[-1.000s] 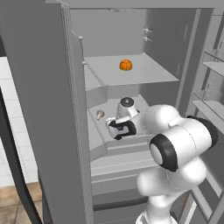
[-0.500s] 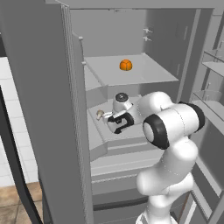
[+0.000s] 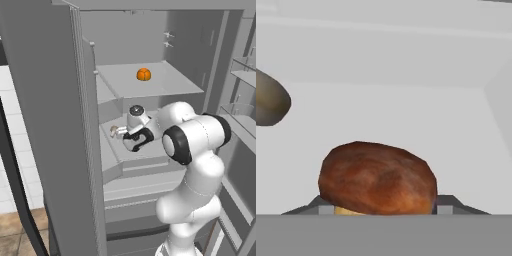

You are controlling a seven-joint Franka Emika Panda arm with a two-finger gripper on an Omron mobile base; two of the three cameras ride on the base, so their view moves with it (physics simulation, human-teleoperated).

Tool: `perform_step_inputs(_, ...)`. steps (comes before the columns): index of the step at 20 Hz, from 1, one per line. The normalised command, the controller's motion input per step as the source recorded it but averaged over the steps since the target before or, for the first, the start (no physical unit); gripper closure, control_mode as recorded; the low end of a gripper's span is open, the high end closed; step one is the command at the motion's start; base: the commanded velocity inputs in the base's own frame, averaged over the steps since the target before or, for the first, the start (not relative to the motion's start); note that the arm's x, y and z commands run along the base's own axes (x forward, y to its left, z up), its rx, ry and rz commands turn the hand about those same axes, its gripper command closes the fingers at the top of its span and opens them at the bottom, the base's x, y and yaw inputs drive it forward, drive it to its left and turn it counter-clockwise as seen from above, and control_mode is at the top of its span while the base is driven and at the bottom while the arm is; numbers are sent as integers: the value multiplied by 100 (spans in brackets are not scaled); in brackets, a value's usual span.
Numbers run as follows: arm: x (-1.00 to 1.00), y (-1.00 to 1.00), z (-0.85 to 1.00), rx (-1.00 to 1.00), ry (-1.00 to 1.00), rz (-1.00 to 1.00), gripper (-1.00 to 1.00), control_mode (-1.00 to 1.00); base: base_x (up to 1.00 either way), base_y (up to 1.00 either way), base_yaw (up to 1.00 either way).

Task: Place the mushroom in the correct fridge rack based on whether it is a fruit or vegetable. Finally, close the fridge door.

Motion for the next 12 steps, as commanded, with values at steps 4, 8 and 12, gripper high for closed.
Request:
perform_step_inputs(4, -44, 0, -3, 0, -3, 0, -100, -100, 0, 0, 0)
perform_step_inputs(8, -60, 0, 20, 0, 0, 0, -100, -100, 0, 0, 0)
perform_step_inputs(12, -72, 0, 76, 0, 0, -1, -100, -100, 0, 0, 0)
